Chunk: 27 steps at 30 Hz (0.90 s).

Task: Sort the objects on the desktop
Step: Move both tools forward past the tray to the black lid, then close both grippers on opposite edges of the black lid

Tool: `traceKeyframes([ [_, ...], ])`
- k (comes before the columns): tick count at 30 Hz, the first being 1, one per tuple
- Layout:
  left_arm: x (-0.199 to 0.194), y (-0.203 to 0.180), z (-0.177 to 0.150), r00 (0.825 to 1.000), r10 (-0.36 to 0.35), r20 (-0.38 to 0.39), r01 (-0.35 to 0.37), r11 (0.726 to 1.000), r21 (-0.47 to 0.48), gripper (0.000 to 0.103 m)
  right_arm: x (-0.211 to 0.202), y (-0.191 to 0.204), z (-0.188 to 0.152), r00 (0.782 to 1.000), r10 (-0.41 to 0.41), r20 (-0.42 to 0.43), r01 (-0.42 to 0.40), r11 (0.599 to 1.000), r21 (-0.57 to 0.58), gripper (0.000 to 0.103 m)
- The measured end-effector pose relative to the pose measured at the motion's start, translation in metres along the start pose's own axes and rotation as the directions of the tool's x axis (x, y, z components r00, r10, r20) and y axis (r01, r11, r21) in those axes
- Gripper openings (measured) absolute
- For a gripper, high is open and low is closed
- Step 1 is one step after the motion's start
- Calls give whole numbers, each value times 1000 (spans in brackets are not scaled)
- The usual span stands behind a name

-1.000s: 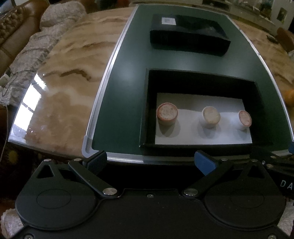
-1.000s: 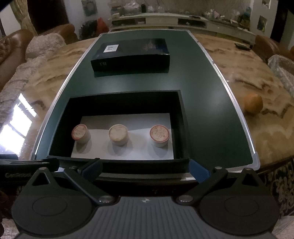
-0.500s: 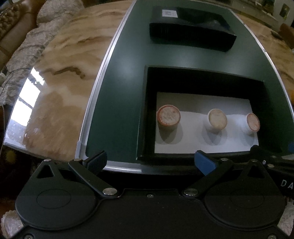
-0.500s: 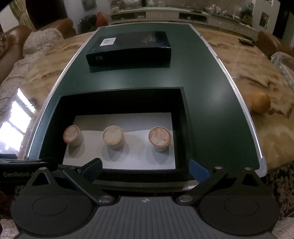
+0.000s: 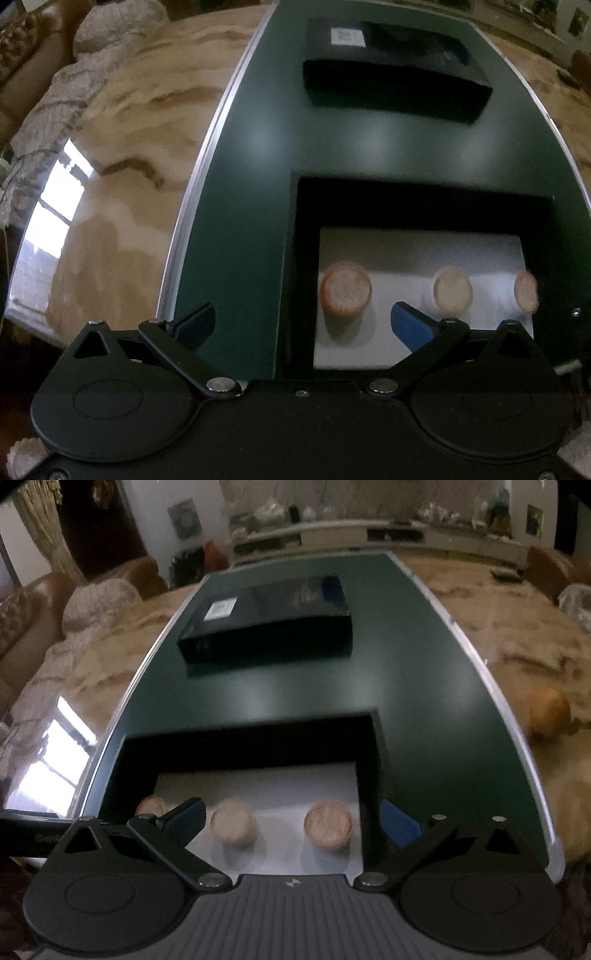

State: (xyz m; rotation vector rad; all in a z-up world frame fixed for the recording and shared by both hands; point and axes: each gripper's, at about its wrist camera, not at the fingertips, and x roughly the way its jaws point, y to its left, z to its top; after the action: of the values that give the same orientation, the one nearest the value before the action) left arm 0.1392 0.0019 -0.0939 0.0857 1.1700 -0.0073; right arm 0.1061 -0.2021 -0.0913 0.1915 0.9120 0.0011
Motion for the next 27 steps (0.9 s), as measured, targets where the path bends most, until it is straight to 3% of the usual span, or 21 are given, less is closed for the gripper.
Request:
traceKeyframes([
  [6,11,5,40,998,-3,56,3,1000,1,103,9,-12,29,995,10,101,-8,1000,-25,103],
  [12,39,11,97,995,36,93,-37,999,5,103,45,-28,82,995,2,97,2,999,-39,103],
  [18,71,15,163,992,-11,128,12,1000,-2,103,80,-43,136,996,-7,93,12,999,-52,103],
  [24,103,16,220,992,-43,117,46,999,-27,103,115,-58,189,996,-15,90,21,998,-66,103],
  [27,117,12,241,991,-73,109,77,996,-32,103,145,-67,196,995,-35,93,43,995,-91,103],
])
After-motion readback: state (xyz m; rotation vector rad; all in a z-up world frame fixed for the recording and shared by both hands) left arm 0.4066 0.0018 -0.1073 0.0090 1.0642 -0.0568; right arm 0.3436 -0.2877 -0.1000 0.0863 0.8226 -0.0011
